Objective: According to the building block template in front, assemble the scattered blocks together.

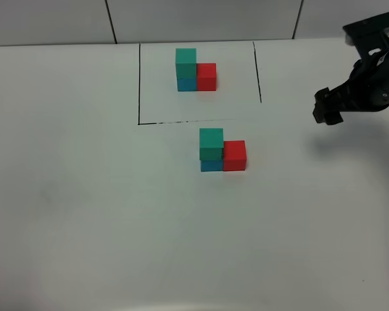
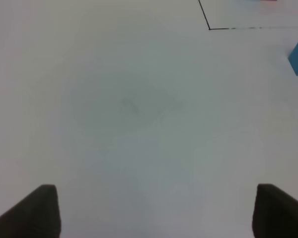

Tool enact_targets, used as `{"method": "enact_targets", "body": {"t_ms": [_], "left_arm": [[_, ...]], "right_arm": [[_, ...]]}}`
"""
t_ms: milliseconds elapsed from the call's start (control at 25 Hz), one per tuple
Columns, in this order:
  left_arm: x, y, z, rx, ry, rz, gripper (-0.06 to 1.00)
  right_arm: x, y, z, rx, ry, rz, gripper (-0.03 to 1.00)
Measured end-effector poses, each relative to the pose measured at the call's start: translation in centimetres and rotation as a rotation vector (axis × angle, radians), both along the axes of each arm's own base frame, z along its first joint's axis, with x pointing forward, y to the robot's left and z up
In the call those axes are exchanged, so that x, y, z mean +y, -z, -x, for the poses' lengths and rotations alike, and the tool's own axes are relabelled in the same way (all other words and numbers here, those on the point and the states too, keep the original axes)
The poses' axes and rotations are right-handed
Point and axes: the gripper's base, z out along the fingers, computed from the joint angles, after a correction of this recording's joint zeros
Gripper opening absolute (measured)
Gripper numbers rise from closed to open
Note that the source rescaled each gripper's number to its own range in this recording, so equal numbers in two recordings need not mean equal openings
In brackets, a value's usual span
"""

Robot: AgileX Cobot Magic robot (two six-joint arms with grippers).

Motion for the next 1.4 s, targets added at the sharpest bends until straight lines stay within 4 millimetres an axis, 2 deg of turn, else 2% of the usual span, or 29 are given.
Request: {"method": "enact_targets", "body": {"t_ms": [240,360,480,680,920,1160,1400], "left_arm": [[0.0,0.0,0.0,0.000,0.000,0.000,0.76],[0.0,0.0,0.0,0.000,0.000,0.000,0.76],[0.0,0.0,0.0,0.000,0.000,0.000,0.76],[0.0,0.0,0.0,0.000,0.000,0.000,0.76],[0.0,0.0,0.0,0.000,0.000,0.000,0.76],[0.0,0.0,0.0,0.000,0.001,-0.001,0.76],[0.0,0.0,0.0,0.000,0.001,-0.001,0.76]], "right_arm": [[-2.4,-4.7,-2.1,-0.100,0.069,-0.018,0.90],[-2.9,-6.7,-1.3,-0.089,0.078,-0.021,0.89],[-3.1,-8.8,0.5,-0.114,0.081,-0.025,0.89],[-3.3,-11.9,5.4,-0.186,0.087,-0.038,0.89],[-3.5,-13.2,13.4,-0.249,0.100,-0.069,0.89],[-3.6,-12.0,21.6,-0.289,0.107,-0.103,0.89],[-3.7,-9.7,27.1,-0.285,0.110,-0.116,0.88]]}}
